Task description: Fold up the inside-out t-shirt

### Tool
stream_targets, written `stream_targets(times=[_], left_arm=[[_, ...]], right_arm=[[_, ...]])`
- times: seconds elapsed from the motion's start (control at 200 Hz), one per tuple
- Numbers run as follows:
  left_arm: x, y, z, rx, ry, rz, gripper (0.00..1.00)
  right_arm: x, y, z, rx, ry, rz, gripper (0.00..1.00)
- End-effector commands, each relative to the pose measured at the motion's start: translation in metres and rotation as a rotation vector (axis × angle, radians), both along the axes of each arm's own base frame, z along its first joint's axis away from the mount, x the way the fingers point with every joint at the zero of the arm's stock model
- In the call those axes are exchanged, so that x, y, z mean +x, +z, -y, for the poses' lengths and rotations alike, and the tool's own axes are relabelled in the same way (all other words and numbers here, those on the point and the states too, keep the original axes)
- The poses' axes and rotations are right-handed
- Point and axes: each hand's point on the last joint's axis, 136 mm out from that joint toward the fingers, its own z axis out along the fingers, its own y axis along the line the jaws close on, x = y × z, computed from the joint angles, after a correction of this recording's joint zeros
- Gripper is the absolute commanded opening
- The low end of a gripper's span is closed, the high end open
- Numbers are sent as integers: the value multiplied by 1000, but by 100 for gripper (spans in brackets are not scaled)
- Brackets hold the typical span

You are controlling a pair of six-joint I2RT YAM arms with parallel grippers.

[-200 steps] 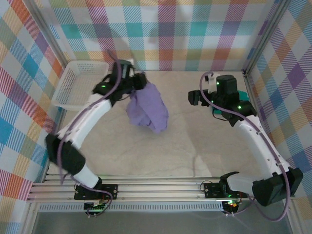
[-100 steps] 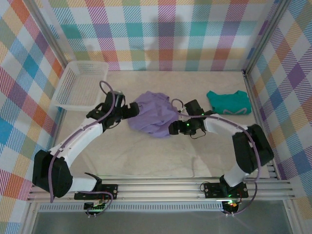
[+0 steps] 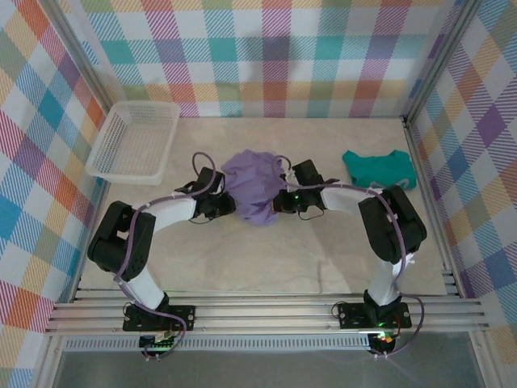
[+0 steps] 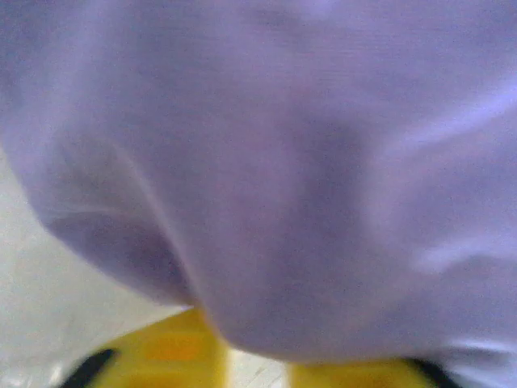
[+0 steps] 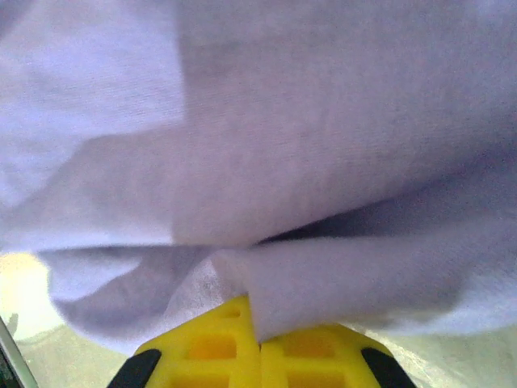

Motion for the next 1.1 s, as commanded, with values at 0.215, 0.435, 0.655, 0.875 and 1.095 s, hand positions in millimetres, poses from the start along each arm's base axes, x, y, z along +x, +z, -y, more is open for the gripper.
stream_targets(times=[0.215,0.435,0.655,0.875,1.095], left_arm=[[21,238,4,-161,-41,589,0],[-29,386,-50,-141,91,944,0],[-20,386,-50,-53,71,880,0],[59,255,-24,122,48,556,4],[55,155,-46,310,79,313,53]], right_arm=[[20,258,47,55,7,638,0],[0,379,73,44,-46,940,0],[2,380,74,38,-61,920,0],[70,249,111,-284,-213,625,0],[97,132,162,-518,-282,323,33]])
